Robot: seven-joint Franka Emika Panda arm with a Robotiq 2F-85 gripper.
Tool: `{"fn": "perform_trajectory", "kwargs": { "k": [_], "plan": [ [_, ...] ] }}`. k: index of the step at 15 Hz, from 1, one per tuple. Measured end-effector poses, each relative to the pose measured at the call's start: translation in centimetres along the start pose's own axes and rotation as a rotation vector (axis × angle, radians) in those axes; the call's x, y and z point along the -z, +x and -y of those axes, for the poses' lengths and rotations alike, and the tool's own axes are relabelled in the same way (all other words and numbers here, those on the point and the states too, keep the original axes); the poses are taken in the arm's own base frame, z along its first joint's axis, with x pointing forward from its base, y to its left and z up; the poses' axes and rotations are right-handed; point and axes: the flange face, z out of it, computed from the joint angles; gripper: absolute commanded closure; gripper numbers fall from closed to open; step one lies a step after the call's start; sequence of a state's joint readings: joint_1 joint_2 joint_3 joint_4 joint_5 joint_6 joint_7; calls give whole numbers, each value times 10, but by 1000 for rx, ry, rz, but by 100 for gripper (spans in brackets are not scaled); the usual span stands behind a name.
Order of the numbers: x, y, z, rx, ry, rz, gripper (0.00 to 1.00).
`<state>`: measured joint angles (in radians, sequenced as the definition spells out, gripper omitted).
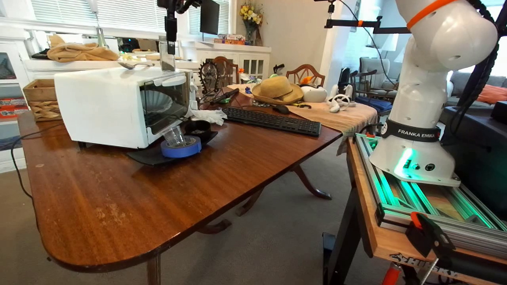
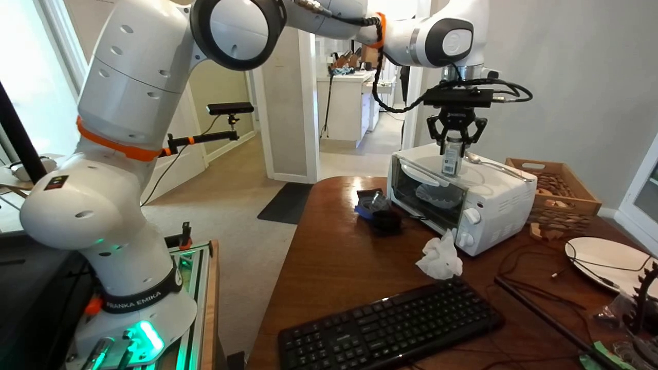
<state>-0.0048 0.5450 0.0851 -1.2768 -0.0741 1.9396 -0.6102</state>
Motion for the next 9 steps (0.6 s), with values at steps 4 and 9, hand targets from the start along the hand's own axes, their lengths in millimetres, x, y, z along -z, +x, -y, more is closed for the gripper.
{"fn": "perform_trajectory", "kwargs": {
  "k": [4,9],
  "plan": [
    [36,-46,-47,-86,-71,-1,76],
    [41,-153,-103,-298,-55,51,76]
  ]
}}
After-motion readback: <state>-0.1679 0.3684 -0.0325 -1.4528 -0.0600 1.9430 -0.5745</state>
